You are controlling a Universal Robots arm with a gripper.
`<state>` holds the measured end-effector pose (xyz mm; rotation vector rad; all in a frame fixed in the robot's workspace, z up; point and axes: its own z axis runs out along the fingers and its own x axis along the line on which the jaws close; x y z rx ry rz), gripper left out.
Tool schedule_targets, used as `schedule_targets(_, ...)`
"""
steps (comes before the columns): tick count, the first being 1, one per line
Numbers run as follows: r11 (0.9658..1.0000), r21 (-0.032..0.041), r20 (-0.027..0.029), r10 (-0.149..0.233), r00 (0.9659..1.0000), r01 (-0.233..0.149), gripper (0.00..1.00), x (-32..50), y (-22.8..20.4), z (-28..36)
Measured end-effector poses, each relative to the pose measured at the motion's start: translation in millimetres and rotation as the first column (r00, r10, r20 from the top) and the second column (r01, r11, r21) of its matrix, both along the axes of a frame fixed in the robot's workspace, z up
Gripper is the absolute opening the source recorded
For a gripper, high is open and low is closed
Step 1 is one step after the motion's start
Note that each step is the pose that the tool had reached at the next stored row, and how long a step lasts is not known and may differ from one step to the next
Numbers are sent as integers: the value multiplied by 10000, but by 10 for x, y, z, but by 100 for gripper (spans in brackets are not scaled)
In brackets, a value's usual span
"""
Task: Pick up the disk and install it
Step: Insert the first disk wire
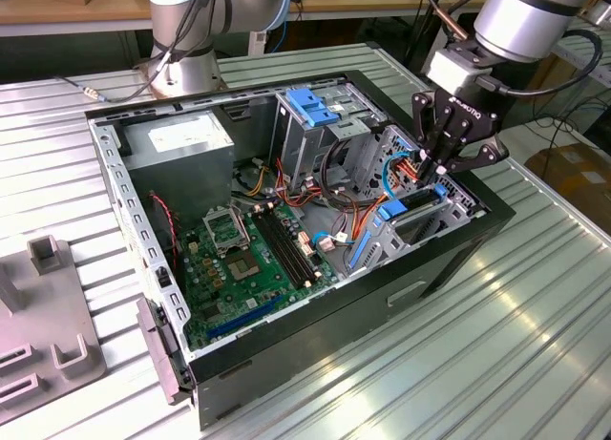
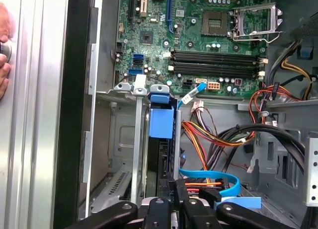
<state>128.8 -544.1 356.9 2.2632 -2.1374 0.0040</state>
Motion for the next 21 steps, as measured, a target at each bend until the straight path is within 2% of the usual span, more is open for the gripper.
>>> schedule_targets(2,10000,0,0,-4,10000,4,16,0,-4,-45)
schedule_targets(4,10000,0,0,-25,10000,25,16,0,-4,-62)
schedule_targets(11,9998,1,0,-215,9998,215,16,16,-17,-68)
schedule_targets(15,9997,0,0,-253,9997,253,16,18,-45,-68)
schedule_targets(21,9992,1,0,-393,9992,393,16,18,-47,-75)
